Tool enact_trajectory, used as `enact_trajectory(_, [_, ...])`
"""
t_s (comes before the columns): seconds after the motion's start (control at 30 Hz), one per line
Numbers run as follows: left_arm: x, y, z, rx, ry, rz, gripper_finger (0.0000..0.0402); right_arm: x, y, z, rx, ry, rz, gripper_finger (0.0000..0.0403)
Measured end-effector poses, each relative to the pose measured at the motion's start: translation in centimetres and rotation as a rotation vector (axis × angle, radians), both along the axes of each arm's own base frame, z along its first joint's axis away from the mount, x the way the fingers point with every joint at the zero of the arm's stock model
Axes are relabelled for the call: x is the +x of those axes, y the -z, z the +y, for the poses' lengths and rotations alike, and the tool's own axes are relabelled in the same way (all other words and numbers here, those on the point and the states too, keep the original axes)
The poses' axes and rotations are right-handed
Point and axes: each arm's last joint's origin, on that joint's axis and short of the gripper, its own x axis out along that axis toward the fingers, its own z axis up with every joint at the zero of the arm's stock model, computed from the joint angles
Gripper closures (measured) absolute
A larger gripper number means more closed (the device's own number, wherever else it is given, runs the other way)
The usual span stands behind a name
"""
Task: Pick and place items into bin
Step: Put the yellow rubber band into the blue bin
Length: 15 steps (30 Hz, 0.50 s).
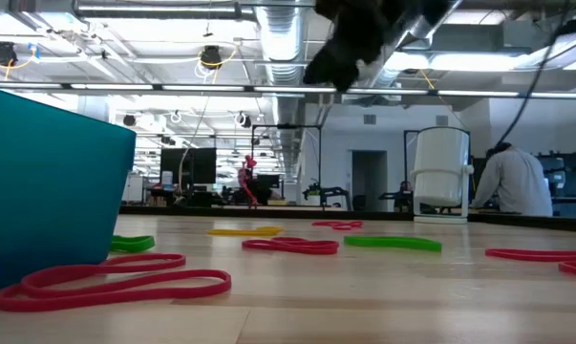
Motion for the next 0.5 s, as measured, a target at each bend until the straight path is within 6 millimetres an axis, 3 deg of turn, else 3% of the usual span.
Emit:
enact_trajectory(0.13, [0.0, 0.0, 0.0, 0.004, 0.003, -0.013, 0.0317, -2.0, 4.7, 0.1, 0.032, 0.117, -0.172, 0.0310])
enact_trajectory(0.2, [0.0, -0.1, 0.0, 0.008, 0.005, -0.029, 0.0317, -2.3, 5.7, -0.1, 0.046, 0.193, -0.220, 0.0310])
enact_trajectory(0.33, [0.2, -0.2, 0.0, 0.012, 0.010, -0.083, 0.0317, -2.2, 7.4, -0.4, 0.061, 0.320, -0.130, 0.0310])
enact_trajectory(0.5, [0.4, -0.3, -0.1, 0.017, 0.012, -0.109, 0.0317, -1.5, 9.2, 0.1, 0.059, 0.320, -0.077, 0.0310])
